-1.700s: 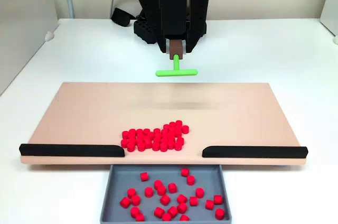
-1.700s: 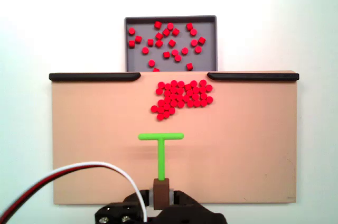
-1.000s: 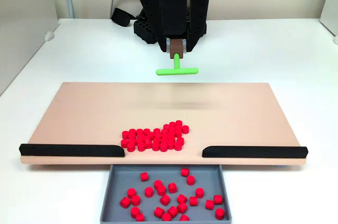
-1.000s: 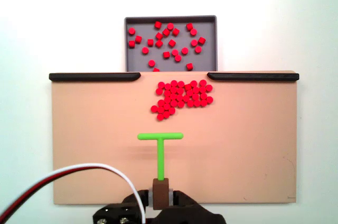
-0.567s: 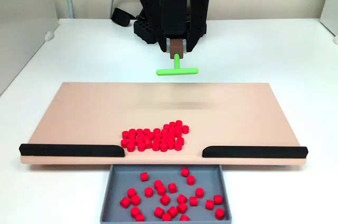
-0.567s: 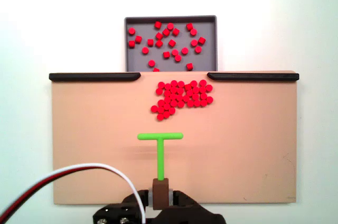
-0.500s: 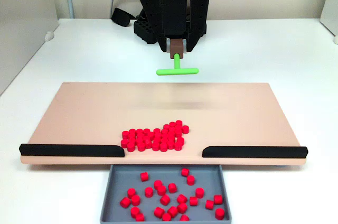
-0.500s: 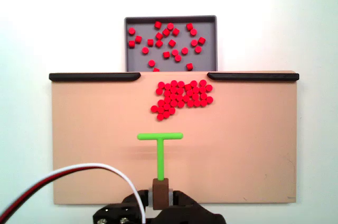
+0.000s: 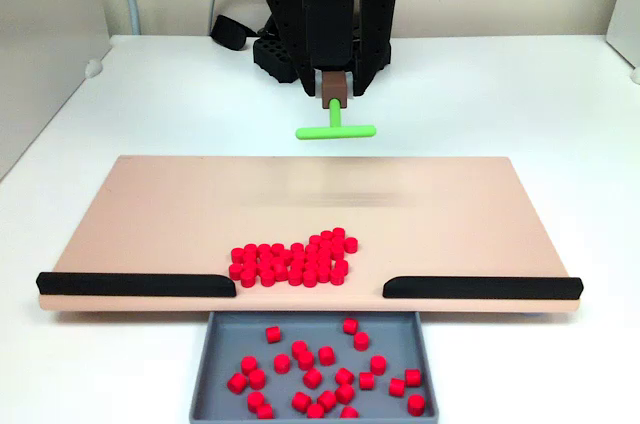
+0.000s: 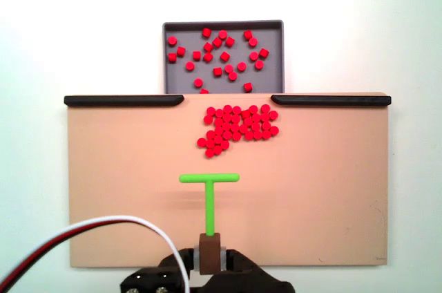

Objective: Gather the bottom side granules

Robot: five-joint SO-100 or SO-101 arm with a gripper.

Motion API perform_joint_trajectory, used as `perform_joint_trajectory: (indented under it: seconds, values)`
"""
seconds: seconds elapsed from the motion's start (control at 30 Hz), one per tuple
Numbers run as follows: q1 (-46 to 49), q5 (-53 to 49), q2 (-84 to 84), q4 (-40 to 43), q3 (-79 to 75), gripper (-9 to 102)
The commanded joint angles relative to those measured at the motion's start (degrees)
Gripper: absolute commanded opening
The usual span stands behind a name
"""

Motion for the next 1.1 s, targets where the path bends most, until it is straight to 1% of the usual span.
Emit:
perform_joint_trajectory:
  seconds: [0.0, 0.67, 0.93, 1.07]
  values:
    - [-0.4, 1.0, 2.4, -0.4, -1.8, 0]
    - [-0.4, 2.0, 2.4, -0.1, -1.8, 0]
    - [-1.3, 4.1, 3.1, 0.4, -1.7, 0]
    - [-1.1, 4.2, 3.5, 0.2, -1.3, 2]
